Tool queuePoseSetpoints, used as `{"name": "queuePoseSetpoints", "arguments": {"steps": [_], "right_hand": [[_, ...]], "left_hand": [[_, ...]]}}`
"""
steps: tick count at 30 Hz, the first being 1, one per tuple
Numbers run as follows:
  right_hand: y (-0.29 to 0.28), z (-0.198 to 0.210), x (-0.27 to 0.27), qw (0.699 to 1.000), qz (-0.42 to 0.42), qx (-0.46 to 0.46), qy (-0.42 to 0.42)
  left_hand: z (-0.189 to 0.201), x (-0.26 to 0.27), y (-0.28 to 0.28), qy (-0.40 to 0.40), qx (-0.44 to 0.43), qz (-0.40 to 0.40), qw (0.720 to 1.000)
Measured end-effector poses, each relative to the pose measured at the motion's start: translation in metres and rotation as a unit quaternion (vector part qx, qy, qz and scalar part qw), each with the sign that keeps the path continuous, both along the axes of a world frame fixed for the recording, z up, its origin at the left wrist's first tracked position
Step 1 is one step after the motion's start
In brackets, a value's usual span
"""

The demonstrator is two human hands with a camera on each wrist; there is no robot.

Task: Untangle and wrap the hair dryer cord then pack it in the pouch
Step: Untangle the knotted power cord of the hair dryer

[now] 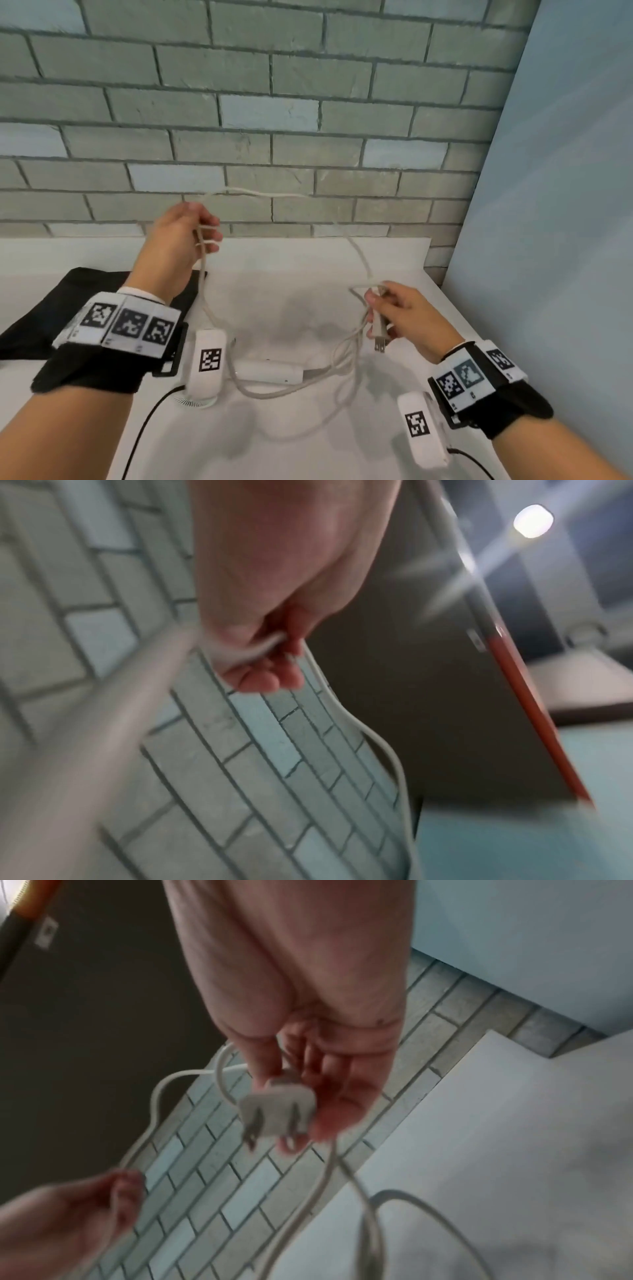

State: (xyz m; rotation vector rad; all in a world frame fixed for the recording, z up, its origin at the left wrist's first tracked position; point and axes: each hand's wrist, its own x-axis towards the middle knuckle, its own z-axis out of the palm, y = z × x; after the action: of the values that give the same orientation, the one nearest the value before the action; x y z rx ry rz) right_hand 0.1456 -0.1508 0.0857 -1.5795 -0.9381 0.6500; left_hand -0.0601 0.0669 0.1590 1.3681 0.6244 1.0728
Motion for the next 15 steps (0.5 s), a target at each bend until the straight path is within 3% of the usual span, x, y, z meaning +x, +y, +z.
{"name": "queuePoseSetpoints", "arguments": {"steps": [2, 5, 8, 11, 12, 13, 15], "right_hand": [[0.001, 0.009, 0.002, 0.998, -0.045, 0.033, -0.011], [0.004, 0.016, 0.004, 0.995, -0.082, 0.045, -0.028], [0.007, 0.020, 0.003, 0.994, -0.106, 0.036, -0.002], [0.008, 0.024, 0.001, 0.996, -0.086, 0.027, 0.017], [0.008, 0.025, -0.001, 0.997, -0.074, 0.023, 0.008], [0.009, 0.026, -0.004, 0.998, -0.060, 0.019, -0.006], [0.010, 0.027, -0.011, 0.999, -0.029, 0.007, -0.027]], "left_hand": [[-0.011, 0.002, -0.002, 0.201, 0.055, 0.003, 0.978], [-0.025, 0.003, -0.009, 0.470, 0.133, -0.030, 0.872], [-0.037, 0.005, -0.023, 0.609, 0.179, -0.093, 0.767], [-0.051, 0.011, -0.037, 0.710, 0.260, -0.088, 0.649], [-0.053, 0.014, -0.042, 0.709, 0.291, -0.075, 0.638], [-0.055, 0.019, -0.046, 0.674, 0.322, -0.072, 0.661], [-0.054, 0.031, -0.058, 0.518, 0.399, -0.102, 0.750]]}}
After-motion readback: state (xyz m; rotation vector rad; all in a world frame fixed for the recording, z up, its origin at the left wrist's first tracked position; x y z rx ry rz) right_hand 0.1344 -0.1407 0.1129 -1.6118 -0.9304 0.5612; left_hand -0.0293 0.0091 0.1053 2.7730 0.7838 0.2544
